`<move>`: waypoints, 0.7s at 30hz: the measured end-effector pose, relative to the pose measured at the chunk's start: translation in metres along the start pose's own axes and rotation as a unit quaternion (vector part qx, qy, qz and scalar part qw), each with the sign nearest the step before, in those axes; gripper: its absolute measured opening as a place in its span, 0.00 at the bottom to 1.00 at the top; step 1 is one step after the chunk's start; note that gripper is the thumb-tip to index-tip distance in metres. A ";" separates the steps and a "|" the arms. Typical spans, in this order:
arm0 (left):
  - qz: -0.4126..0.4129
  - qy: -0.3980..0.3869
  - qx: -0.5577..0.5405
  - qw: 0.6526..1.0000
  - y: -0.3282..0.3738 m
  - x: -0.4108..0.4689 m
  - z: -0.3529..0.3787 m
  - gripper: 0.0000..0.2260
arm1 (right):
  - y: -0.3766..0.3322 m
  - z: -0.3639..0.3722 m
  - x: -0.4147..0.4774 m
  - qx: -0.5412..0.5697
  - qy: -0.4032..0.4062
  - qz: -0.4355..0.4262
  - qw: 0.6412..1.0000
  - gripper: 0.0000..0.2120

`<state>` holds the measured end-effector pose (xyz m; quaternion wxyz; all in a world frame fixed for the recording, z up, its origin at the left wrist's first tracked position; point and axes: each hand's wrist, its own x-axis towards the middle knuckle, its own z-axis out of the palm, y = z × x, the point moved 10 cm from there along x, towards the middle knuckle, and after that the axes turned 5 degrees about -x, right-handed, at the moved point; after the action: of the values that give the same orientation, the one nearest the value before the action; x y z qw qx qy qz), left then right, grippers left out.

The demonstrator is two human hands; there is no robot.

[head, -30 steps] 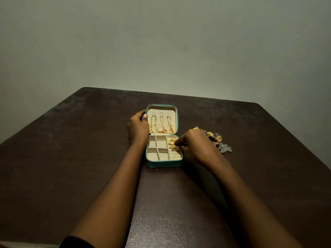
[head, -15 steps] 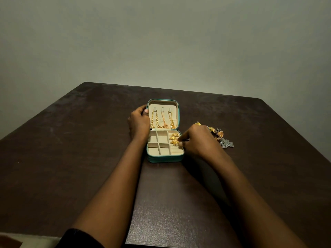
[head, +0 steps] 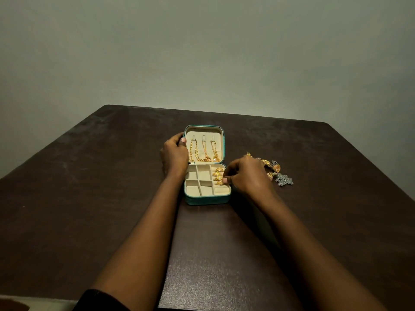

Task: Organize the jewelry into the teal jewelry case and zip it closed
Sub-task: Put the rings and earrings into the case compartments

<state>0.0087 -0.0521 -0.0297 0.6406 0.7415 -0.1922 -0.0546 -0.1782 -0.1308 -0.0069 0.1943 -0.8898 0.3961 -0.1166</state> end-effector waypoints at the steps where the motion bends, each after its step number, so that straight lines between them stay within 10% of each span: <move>1: 0.001 0.001 -0.001 1.000 0.000 0.000 0.000 0.14 | 0.000 0.001 0.001 0.003 -0.001 -0.002 1.000 0.10; 11: -0.002 0.004 -0.002 1.000 -0.004 0.002 0.001 0.13 | 0.074 -0.055 0.016 0.089 0.146 0.112 0.979 0.06; 21: -0.010 -0.004 -0.011 1.000 -0.003 0.001 0.001 0.13 | 0.078 -0.036 0.032 -0.024 0.083 0.060 0.995 0.09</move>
<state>0.0094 -0.0533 -0.0330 0.6476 0.7358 -0.1868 -0.0657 -0.2213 -0.2120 -0.0076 0.1466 -0.8561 0.4660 -0.1684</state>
